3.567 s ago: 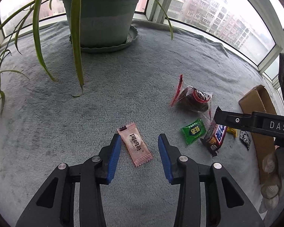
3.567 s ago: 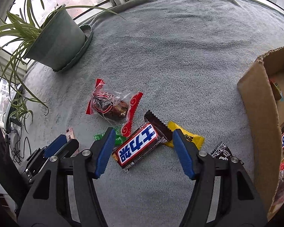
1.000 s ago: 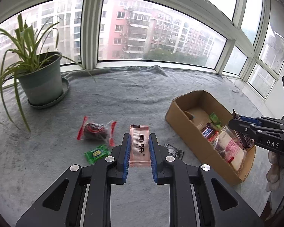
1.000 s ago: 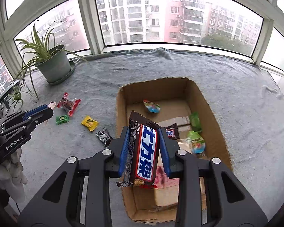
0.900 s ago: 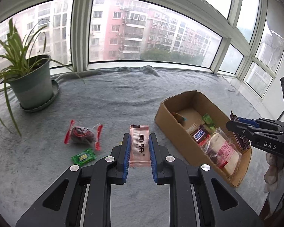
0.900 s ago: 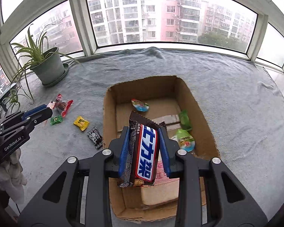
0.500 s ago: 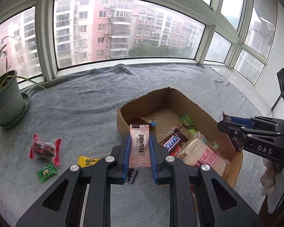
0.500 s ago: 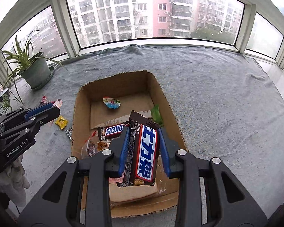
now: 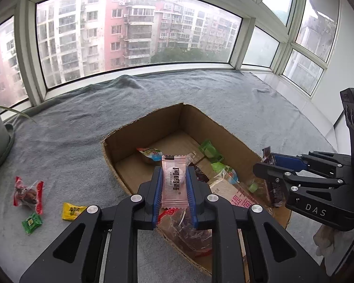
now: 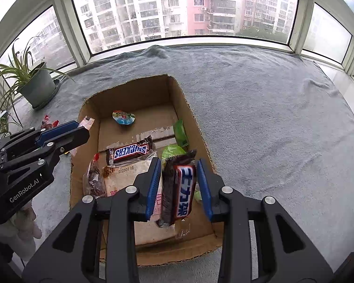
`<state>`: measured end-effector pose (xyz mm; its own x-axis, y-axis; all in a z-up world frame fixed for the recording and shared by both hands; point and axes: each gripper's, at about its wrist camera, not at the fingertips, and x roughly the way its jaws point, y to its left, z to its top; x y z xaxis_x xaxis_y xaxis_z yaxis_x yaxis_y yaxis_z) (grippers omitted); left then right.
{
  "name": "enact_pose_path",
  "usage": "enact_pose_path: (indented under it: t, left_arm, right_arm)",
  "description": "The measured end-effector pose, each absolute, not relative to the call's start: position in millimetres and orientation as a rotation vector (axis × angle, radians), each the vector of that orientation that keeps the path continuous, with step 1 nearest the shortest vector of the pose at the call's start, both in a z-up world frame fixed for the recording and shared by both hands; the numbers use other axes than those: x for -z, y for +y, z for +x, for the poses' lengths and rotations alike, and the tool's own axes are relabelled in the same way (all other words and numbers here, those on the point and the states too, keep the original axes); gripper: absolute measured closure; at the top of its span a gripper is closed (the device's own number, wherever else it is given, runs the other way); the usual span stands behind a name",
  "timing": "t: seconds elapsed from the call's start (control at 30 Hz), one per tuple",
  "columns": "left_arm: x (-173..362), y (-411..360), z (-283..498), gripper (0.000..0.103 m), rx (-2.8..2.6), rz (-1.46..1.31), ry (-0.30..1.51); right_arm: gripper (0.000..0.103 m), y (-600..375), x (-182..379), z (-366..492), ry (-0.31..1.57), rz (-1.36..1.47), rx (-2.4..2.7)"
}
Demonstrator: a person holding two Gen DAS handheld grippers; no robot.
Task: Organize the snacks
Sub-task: 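Carry the pink wrapper and chocolate bar into the box and open both tools, then return both tools toward the green candy and yellow candy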
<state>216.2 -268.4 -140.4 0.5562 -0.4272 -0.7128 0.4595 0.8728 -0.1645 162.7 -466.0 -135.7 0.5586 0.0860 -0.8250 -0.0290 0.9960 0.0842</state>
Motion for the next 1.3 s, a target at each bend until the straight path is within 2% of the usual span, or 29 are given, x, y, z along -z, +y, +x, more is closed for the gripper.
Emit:
enact_pose_path:
  t: [0.03, 0.1, 0.13, 0.57, 0.97, 1.3]
  left_arm:
    - [140, -270, 216, 0.081, 0.526, 0.045, 0.832]
    - [140, -271, 215, 0.066, 0.526, 0.053, 0.833]
    - [139, -271, 214, 0.063, 0.527, 0.054, 0.83]
    - [132, -254, 213, 0.063, 0.514, 0.039, 0.816]
    - [133, -206, 212, 0.06, 0.467, -0.005, 0.819]
    - [152, -119, 216, 0.059, 0.335, -0.075, 0.863]
  right_arm:
    - [0.06, -466, 135, 162, 0.973, 0.061, -0.066]
    - [0.045, -466, 133, 161, 0.962, 0.058, -0.06]
    - [0.044, -465, 132, 161, 0.958, 0.057, -0.057]
    - [0.022, -449, 125, 159, 0.944, 0.048, -0.04]
    - [0.022, -416, 112, 156, 0.918, 0.055, -0.078]
    - [0.022, -369, 104, 160, 0.898, 0.055, -0.168]
